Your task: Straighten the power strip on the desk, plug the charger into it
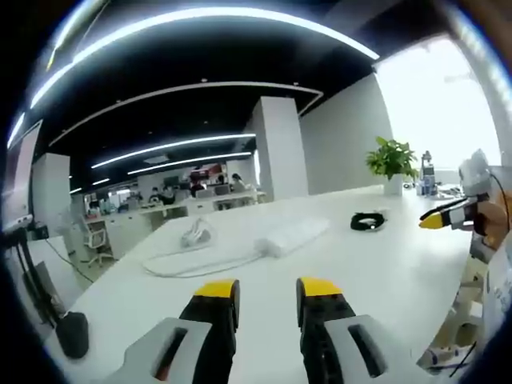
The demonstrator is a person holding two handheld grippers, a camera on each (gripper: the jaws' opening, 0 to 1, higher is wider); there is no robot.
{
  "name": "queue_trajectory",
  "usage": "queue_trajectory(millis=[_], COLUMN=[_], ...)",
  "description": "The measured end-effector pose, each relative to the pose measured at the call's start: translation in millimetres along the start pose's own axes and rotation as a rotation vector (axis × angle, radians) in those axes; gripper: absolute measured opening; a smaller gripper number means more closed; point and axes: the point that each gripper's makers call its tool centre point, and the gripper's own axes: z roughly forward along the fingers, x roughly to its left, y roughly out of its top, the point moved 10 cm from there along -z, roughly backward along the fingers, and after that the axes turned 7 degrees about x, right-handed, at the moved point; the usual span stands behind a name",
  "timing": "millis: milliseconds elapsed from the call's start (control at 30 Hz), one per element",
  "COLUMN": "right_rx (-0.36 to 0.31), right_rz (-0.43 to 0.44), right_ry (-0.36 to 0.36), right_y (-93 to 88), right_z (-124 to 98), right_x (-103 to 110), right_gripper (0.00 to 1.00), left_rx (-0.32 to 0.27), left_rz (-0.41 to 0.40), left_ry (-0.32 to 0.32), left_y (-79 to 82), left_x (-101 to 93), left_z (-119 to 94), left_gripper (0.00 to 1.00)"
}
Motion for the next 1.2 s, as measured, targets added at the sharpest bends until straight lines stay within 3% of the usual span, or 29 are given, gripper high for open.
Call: queue_trajectory(millis=[1200], right_rx=[-0.004], right_rz=[0.003], right_ry=[-0.004], right_y=[0.9], right_z=[-0.2], right_x=[-2.2], right_gripper=[0.39], left_rx=[0.017], left_rz=[-0.010], left_ry=[-0.010], left_y=[-1.7], left_x=[-1.6], left_z=[6.9], left_gripper=[0.30])
